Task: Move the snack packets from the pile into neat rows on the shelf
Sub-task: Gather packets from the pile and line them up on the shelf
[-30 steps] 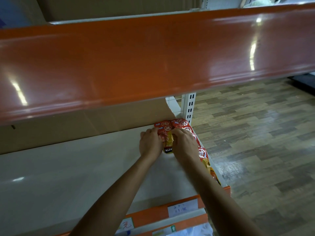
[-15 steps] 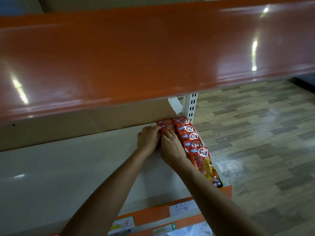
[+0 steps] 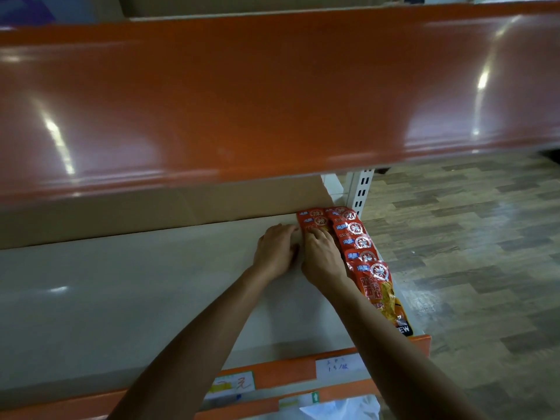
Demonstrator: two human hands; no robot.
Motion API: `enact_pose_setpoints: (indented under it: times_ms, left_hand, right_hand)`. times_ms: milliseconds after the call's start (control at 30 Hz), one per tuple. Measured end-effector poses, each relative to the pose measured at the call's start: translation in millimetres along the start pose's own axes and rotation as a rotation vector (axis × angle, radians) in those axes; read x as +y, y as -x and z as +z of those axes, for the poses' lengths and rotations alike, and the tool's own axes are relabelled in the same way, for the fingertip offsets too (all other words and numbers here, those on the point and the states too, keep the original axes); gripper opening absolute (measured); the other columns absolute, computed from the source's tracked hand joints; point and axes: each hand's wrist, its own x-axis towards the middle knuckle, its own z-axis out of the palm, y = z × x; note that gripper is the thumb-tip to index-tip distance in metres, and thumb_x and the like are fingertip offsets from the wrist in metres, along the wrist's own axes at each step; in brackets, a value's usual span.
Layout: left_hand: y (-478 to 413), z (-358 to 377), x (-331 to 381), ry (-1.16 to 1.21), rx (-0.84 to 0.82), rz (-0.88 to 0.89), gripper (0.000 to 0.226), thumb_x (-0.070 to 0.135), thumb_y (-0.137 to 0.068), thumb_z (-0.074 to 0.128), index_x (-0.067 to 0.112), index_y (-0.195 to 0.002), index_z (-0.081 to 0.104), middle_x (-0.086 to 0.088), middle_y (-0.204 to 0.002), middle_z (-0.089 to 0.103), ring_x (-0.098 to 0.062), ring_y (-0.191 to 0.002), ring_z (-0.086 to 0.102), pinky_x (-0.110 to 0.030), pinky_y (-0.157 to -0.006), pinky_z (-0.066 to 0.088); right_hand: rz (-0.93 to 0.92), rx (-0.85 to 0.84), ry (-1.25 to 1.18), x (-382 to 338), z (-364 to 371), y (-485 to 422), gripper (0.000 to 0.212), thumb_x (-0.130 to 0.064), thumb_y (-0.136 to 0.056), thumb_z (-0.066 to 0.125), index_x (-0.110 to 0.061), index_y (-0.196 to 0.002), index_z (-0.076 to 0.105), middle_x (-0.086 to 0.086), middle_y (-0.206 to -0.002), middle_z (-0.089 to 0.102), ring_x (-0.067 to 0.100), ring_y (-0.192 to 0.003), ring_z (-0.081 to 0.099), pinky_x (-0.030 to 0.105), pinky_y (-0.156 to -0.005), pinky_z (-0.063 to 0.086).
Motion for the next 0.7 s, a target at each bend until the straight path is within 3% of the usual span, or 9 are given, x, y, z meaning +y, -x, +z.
enact_pose_setpoints:
  times_ms: [167, 267, 367, 700]
  left_hand:
    - [27, -13, -27, 0.005, 0.017, -0.002, 0.050, 0.020, -0.093, 0.055, 0.015, -0.141, 0.043, -0.008, -0.143, 0.046, -0.025, -0.133, 0.039, -0.038, -0.110, 0.033]
    - [46, -29, -49, 0.004, 0.055, -0.021, 0.049, 0.019, -0.094, 0.055, 0.016, -0.141, 0.043, -0.006, -0.143, 0.046, -0.022, -0.134, 0.038, -0.036, -0.111, 0.032]
    - [74, -52, -80, -0.013, 0.097, -0.070, 0.048, 0.021, -0.094, 0.054, 0.018, -0.141, 0.044, -0.005, -0.145, 0.046, -0.021, -0.134, 0.038, -0.035, -0.112, 0.032]
    - [223, -152, -241, -0.157, 0.263, -0.242, 0.043, 0.027, -0.095, 0.049, 0.019, -0.138, 0.047, -0.003, -0.138, 0.053, -0.022, -0.130, 0.044, -0.036, -0.106, 0.035]
  right_hand:
    - [0.037, 0.058, -0.012, -20, 2, 6, 0.045, -0.003, -0.077, 0.057, -0.002, -0.122, 0.055, 0.014, -0.134, 0.050, 0.029, -0.131, 0.037, 0.034, -0.111, 0.030]
    - [-0.005, 0.027, -0.047, -56, 9, 12, 0.049, -0.004, -0.083, 0.051, -0.002, -0.132, 0.048, 0.014, -0.143, 0.043, 0.028, -0.138, 0.028, 0.033, -0.114, 0.024]
    - [-0.043, -0.017, -0.080, -104, 26, 20, 0.051, -0.012, -0.093, 0.045, -0.008, -0.143, 0.037, 0.008, -0.152, 0.033, 0.023, -0.144, 0.020, 0.034, -0.118, 0.020]
    - [-0.289, -0.099, -0.079, -315, 108, 77, 0.053, -0.016, -0.090, 0.049, -0.009, -0.142, 0.039, 0.009, -0.145, 0.043, 0.027, -0.137, 0.034, 0.034, -0.113, 0.027]
